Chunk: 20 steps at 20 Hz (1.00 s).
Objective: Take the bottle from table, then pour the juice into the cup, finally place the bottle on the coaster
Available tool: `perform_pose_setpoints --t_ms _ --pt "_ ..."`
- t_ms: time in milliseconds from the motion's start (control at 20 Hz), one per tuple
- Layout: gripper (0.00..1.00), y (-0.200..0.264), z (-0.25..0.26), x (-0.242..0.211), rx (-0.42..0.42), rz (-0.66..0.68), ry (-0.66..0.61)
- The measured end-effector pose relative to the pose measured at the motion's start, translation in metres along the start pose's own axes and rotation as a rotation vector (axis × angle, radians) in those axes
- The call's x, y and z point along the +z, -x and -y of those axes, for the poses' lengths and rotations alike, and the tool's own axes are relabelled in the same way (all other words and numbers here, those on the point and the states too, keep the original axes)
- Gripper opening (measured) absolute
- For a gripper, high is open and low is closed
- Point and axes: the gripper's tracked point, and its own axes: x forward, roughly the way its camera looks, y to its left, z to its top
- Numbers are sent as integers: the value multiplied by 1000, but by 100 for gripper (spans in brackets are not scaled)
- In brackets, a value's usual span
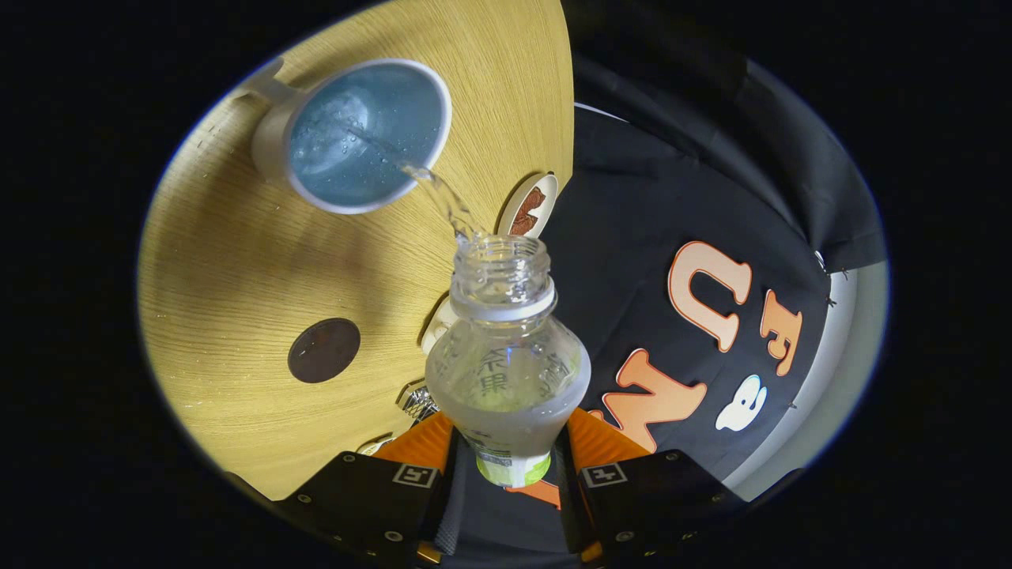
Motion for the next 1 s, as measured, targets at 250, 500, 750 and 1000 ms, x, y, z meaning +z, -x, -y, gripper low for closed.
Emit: perform_pose_setpoints --t_ms 250,500,750,1000 --pt "51 0 5 -4 -4 1 38" --pt "51 2 10 -1 -12 10 65" --pt "51 1 13 1 -17 13 98" --pt "51 2 17 1 -20 15 125"
